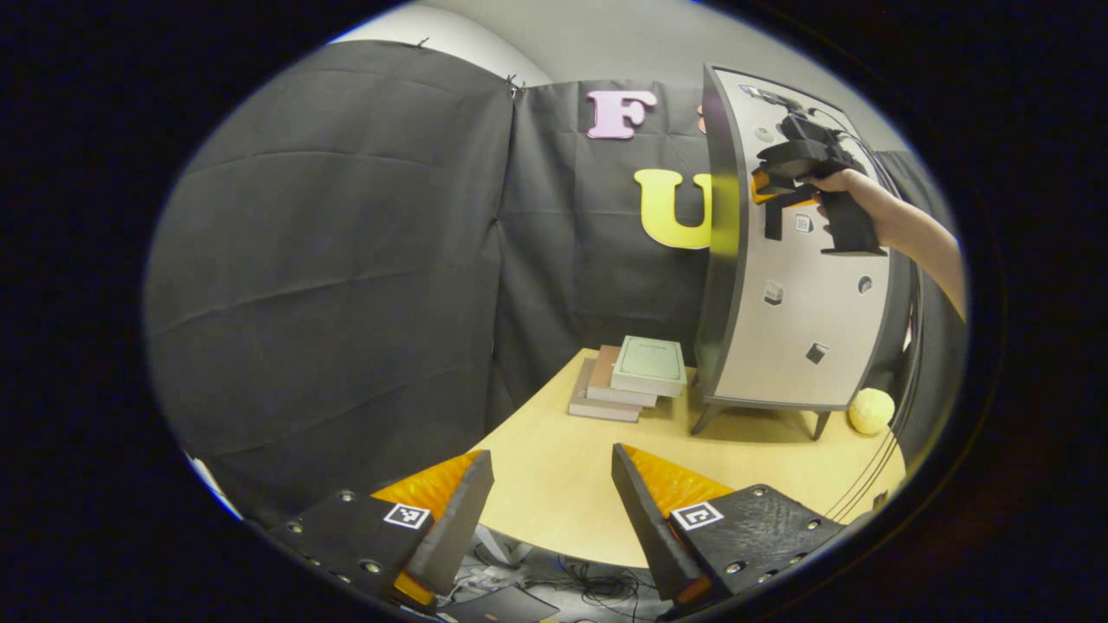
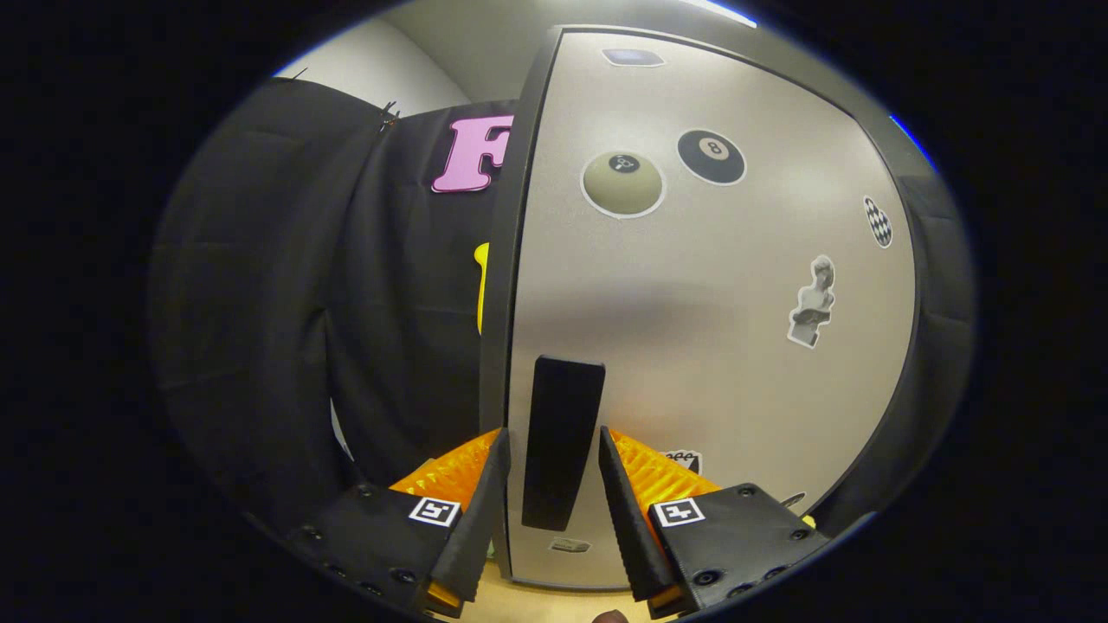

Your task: Open the cabinet door with the right hand, grasp the bottle in the cabinet with the left hand and place it on the coaster, then close the cabinet door with the right hand.

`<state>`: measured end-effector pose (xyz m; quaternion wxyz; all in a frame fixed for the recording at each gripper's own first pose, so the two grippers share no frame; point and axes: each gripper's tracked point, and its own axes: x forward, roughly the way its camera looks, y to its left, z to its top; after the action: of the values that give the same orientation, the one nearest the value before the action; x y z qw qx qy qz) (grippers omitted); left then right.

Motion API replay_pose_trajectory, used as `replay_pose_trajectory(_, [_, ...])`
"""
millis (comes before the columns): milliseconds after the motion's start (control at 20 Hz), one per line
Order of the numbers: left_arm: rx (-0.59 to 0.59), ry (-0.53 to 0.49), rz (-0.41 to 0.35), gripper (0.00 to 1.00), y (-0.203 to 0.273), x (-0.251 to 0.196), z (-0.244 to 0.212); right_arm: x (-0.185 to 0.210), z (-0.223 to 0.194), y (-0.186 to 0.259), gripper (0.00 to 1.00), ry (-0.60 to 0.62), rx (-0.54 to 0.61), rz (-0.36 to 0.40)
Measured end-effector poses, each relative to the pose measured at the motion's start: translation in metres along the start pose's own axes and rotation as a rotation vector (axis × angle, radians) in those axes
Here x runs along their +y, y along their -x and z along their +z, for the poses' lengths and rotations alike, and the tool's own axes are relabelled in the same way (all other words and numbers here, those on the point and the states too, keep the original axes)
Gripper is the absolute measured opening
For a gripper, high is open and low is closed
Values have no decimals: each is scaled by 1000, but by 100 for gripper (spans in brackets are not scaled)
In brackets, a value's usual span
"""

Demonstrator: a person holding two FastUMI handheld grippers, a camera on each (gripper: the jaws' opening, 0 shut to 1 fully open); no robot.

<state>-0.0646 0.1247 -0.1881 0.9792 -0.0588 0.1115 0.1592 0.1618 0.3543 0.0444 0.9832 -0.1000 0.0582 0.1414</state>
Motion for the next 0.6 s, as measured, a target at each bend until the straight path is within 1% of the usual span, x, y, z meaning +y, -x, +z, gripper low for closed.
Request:
replay_pose_trajectory(50, [-7, 11, 0, 83, 2, 0, 0, -5, -2, -2, 67, -3, 10, -28])
replay_pose_trajectory(100, [-8, 24, 1, 83, 3, 2, 1, -5, -1, 3, 43, -16, 7, -18])
replay_pose_trajectory(150, [-7, 34, 4, 83, 5, 4, -2, -5, -3, -2, 40, -15, 14, -33])
replay_pose_trajectory(200, [-5, 42, 10, 84, 7, 5, -4, -4, -2, -2, 36, -22, 16, -25])
replay_pose_trajectory(250, [-5, 47, 15, 84, 9, 6, -5, -5, -2, -2, 36, -19, 22, -27])
replay_pose_trajectory(300, [-4, 50, 21, 86, 11, 8, -5, -5, -1, -2, 39, -21, 23, -22])
replay_pose_trajectory(400, [-2, 50, 33, 83, 15, 11, -6, -5, -3, -2, 39, -24, 24, -9])
replay_pose_trajectory(450, [0, 50, 39, 83, 16, 11, -8, -5, -3, -1, 34, -31, 21, -2])
replay_pose_trajectory(550, [-3, 49, 43, 83, 20, 11, -7, -5, -4, -2, 33, -37, 26, 14])
replay_pose_trajectory(600, [-7, 46, 41, 83, 22, 10, -5, -5, -3, -2, 28, -37, 21, 18])
